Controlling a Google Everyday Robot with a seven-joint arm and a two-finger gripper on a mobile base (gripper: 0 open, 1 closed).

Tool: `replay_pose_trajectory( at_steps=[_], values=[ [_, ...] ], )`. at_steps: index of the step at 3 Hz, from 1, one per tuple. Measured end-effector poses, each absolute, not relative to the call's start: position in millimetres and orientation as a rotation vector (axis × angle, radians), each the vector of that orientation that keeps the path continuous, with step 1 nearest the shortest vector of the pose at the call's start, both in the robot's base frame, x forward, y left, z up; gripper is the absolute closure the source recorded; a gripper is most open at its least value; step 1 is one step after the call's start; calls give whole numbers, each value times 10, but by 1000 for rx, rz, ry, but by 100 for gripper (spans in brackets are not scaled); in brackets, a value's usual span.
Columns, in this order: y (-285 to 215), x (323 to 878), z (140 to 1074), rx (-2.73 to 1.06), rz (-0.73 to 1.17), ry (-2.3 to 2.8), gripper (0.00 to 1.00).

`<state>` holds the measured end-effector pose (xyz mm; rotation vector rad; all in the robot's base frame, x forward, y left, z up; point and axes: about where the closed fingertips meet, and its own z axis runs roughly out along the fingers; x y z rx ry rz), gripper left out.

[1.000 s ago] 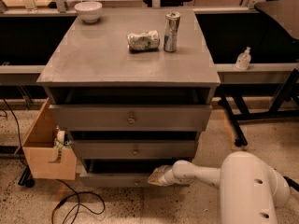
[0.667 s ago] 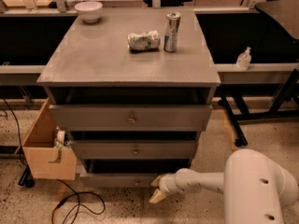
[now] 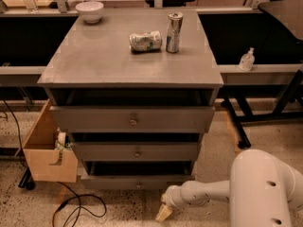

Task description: Close bottom drawer

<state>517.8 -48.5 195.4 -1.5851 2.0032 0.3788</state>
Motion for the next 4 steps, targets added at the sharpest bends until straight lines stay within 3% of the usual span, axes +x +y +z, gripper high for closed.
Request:
replay_pose_trajectory(
  at_steps=[1,2,4],
  values=[
    [-491,5146,1865,-1593,394,2014,0],
    [-492,5209,1796,-1611,401,2005,18],
    [-487,5300,1731,-1649,404,1987,65]
  ],
)
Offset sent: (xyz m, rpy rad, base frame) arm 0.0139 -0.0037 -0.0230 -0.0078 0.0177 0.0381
